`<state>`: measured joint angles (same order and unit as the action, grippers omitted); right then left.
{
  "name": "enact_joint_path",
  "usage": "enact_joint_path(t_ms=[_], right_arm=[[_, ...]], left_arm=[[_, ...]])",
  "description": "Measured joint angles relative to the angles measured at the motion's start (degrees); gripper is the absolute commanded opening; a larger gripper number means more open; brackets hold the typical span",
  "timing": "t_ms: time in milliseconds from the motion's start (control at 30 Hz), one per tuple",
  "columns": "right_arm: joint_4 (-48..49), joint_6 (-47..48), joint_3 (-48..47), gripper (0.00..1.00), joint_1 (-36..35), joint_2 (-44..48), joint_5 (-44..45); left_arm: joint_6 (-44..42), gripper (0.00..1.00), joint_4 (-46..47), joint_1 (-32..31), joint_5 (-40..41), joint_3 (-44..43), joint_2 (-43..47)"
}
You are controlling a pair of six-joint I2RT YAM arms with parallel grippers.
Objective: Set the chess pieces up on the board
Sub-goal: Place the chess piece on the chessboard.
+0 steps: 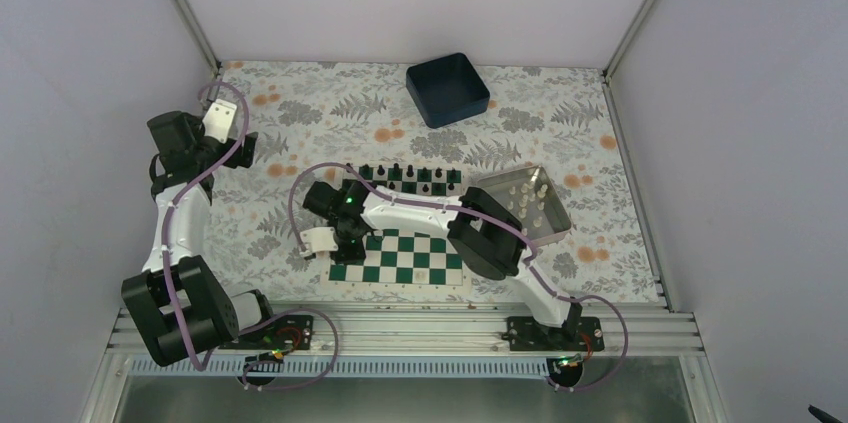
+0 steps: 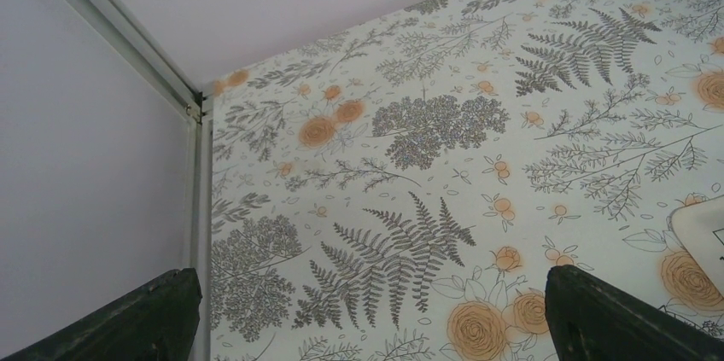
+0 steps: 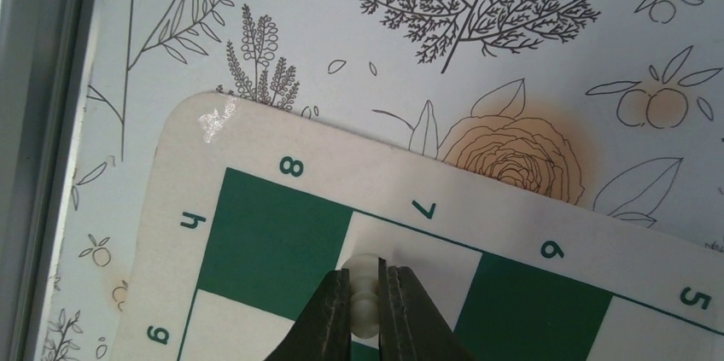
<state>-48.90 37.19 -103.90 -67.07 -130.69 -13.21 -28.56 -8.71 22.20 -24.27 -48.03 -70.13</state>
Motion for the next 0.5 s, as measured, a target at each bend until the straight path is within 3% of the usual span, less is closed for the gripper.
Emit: enact_joint_path(t_ms=[500], right_arm=[[0.90,0.00,0.87,0.04,-0.02,0.68,1.01]], left_arm=[[0.52,1.00,0.00,0.50,-0.76,-0.02,-0.81]])
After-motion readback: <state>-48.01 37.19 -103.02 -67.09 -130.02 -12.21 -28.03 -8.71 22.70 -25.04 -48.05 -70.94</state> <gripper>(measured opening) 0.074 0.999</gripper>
